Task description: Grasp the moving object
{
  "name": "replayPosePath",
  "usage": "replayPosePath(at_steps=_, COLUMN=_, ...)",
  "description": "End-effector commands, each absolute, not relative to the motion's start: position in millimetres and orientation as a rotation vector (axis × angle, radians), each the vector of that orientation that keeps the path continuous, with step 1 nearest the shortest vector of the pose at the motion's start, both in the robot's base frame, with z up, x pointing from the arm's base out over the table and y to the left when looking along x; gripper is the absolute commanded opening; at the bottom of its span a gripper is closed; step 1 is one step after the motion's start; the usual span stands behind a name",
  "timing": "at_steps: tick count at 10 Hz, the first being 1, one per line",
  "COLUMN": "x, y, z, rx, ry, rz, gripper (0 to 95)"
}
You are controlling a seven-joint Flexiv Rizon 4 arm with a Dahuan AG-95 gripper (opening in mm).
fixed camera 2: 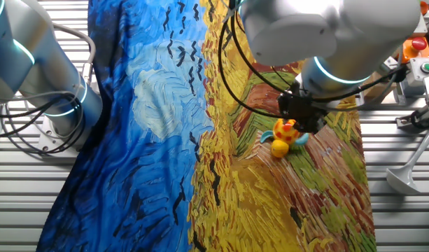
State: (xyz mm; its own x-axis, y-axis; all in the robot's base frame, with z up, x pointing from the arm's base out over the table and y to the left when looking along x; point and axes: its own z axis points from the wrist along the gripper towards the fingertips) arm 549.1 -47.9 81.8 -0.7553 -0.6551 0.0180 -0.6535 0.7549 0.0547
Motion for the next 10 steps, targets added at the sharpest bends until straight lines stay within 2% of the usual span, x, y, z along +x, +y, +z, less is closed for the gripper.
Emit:
replayPosePath(at_steps=1, x=549, y=-48, z=82, rx=1.087, ry=-2.905, rz=-0.060, gripper=0.0)
replayPosePath(at_steps=3, x=547, y=-54, z=84, rx=1.077, ry=-2.896, rz=-0.016, gripper=0.0)
replayPosePath(at_steps=6, x=551, y=-27, z=80, rx=1.021, ry=-2.937, rz=-0.090, gripper=0.0)
replayPosePath(at_steps=10, x=585, y=-1, z=89, rx=1.001, ry=-2.921, rz=-0.061, gripper=0.0)
